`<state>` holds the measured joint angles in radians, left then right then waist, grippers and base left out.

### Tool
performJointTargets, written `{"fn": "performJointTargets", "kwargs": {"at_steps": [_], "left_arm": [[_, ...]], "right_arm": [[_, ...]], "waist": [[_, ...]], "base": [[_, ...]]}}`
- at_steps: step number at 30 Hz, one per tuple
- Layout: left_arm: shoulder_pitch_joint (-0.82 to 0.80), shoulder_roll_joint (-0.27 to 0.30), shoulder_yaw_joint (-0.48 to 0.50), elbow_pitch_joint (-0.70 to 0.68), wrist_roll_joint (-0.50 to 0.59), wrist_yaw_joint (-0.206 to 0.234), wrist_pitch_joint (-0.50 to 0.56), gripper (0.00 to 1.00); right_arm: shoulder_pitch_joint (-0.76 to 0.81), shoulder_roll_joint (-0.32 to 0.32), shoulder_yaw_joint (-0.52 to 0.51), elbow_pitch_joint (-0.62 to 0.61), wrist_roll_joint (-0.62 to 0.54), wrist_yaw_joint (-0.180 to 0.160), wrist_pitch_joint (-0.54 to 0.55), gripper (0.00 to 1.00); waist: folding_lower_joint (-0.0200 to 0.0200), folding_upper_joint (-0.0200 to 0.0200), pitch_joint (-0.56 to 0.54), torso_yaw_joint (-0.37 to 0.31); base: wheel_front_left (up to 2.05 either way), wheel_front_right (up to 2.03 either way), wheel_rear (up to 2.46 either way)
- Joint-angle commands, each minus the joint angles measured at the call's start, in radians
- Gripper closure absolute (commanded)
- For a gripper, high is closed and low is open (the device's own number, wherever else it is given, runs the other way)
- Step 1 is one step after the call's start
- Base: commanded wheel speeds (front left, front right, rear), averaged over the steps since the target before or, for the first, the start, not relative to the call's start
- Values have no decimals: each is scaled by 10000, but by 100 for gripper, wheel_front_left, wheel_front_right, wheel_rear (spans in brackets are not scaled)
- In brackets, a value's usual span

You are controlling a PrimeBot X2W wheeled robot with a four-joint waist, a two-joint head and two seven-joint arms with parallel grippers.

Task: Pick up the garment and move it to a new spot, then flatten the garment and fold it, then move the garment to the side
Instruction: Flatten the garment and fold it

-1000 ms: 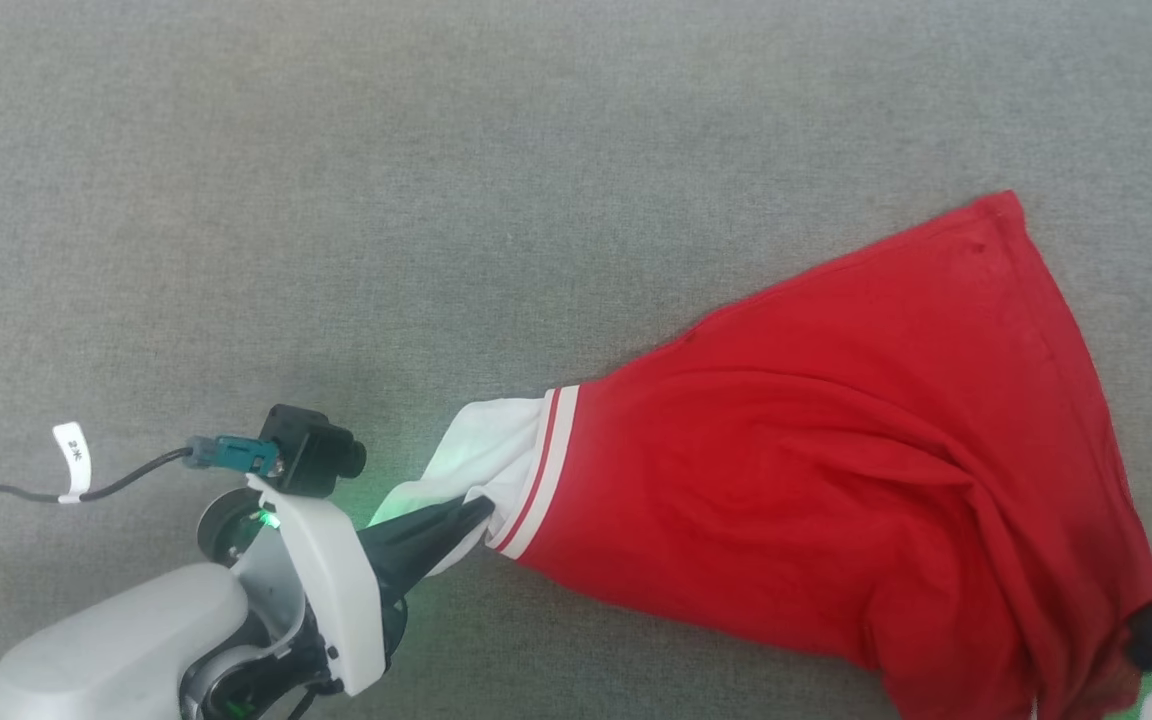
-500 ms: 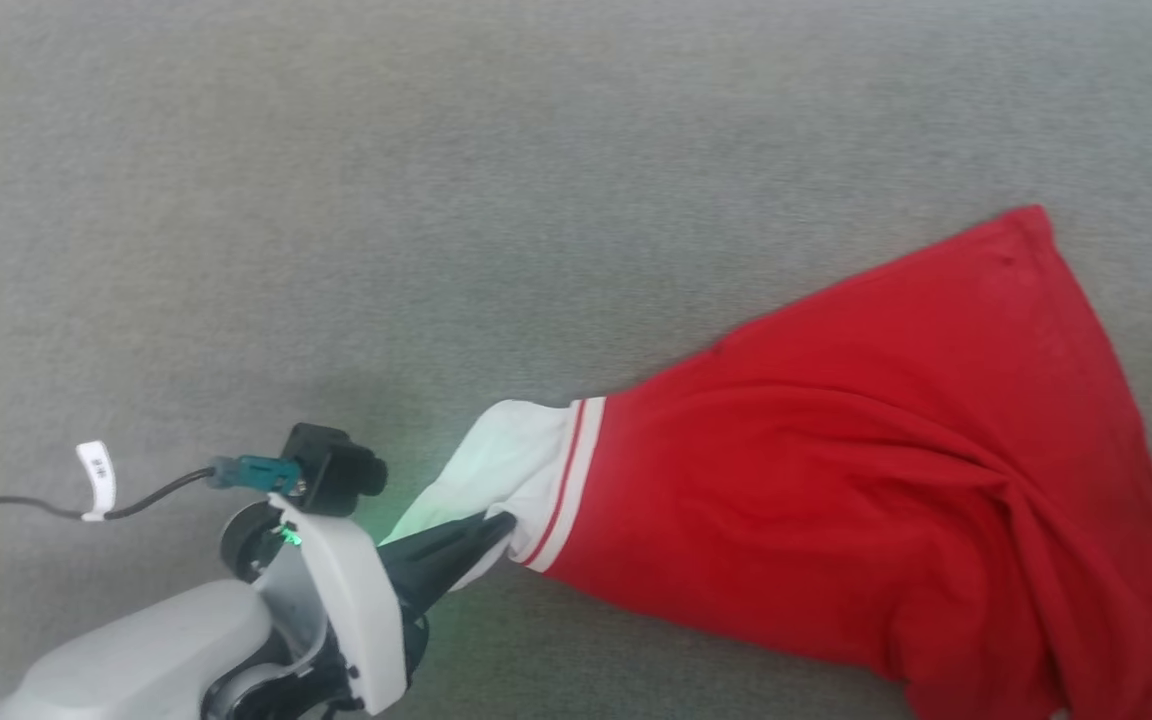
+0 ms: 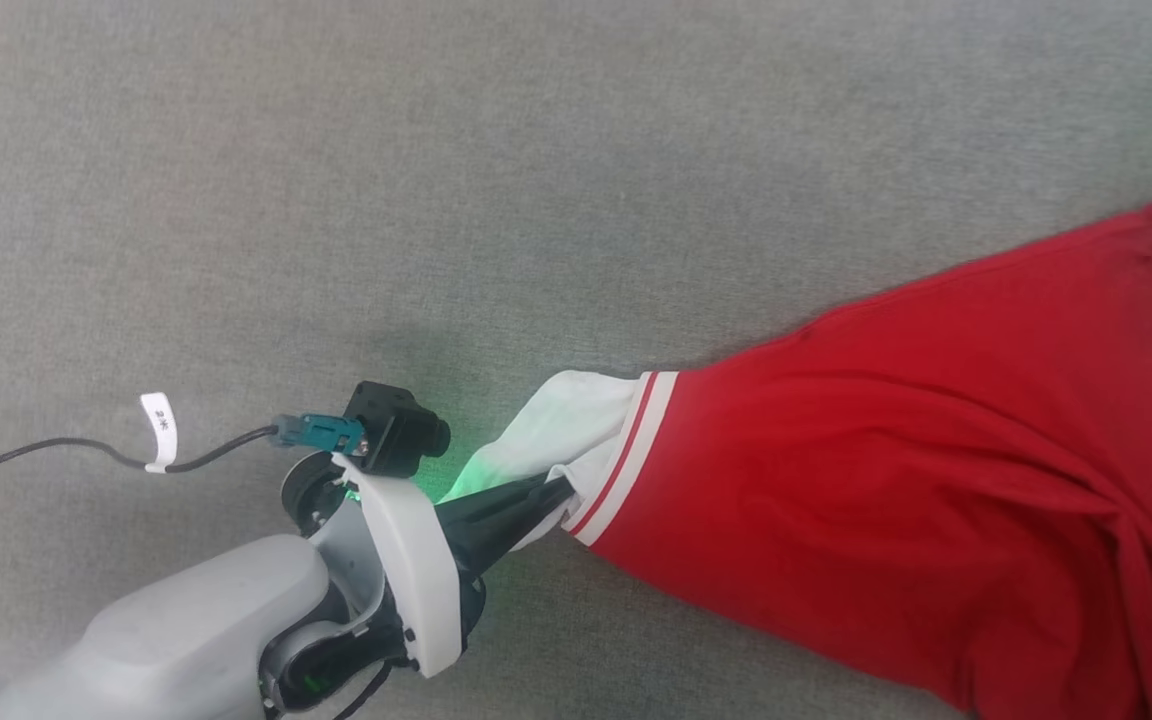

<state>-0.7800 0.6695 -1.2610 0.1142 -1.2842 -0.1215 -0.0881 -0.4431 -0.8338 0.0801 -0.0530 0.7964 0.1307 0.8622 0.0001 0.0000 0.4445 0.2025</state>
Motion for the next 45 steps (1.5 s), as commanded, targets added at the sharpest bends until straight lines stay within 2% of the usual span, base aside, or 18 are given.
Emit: {"fn": "performJointTargets", "kwargs": {"at_steps": [1, 6, 9, 10, 12, 15, 21, 28, 34, 38, 42, 45], "left_arm": [[-145, -64, -7, 62, 134, -43, -4, 100], [-252, -223, -32, 245, 175, -59, -89, 100], [-308, -279, -37, 346, 121, -73, -111, 100], [-324, -286, -38, 380, 89, -72, -127, 100], [-353, -285, -40, 449, 6, -77, -168, 100], [-459, -245, 7, 438, -157, -80, -289, 100], [-1148, 16, 391, 397, -590, -85, -557, 100], [-3459, 148, 1343, 869, -1335, -86, -255, 100], [-6252, -176, 2421, 2561, -1724, -86, 10, 100], [-7734, -375, 2734, 3898, -1298, -72, -153, 100], [-9275, -739, 3232, 5196, -930, -63, -1016, 100], [-9582, -923, 3415, 5375, -1212, -63, -1355, 100]], "right_arm": [[-454, 74, 319, 406, -234, 1, 46, 0], [-1607, 57, 1875, 1857, -905, -1, -15, 0], [-1885, 239, 2465, 2509, -588, 1, -110, 0], [-1966, 283, 2589, 2668, -452, 1, -129, 40], [-2108, 301, 2864, 2877, -271, 1, -235, 100], [-2389, 310, 2989, 3096, -101, -1, -825, 100], [-3373, 617, 2393, 3582, 434, 1, -2230, 100], [-5464, 1131, 1421, 4729, 82, -1, -3633, 100], [-8087, 1898, 654, 6152, -1039, -7, -4906, 100], [-9464, 2328, 257, 6992, -1762, -14, -5801, 100], [-10816, 2785, -188, 8046, -2446, -22, -6891, 100], [-11251, 3035, -65, 8757, -2606, -24, -7268, 100]], "waist": [[-1, 0, 183, 137], [-1, 0, 345, 225], [-1, 0, 376, 228], [-1, 0, 380, 221], [-1, 0, 373, 193], [-1, 0, 327, 118], [-1, 0, 71, -120], [-1, 0, 9, -491], [-1, 0, 370, -959], [-1, 0, 493, -1221], [-1, 0, 510, -1453], [-1, 0, 399, -1569]], "base": [[0, 0, 0], [0, 0, 0], [0, 0, 0], [0, 0, 0], [0, 0, 0], [0, 0, 0], [0, 0, 0], [0, 0, 0], [0, 0, 0], [0, 0, 0], [0, 0, 0], [0, 0, 0]]}}
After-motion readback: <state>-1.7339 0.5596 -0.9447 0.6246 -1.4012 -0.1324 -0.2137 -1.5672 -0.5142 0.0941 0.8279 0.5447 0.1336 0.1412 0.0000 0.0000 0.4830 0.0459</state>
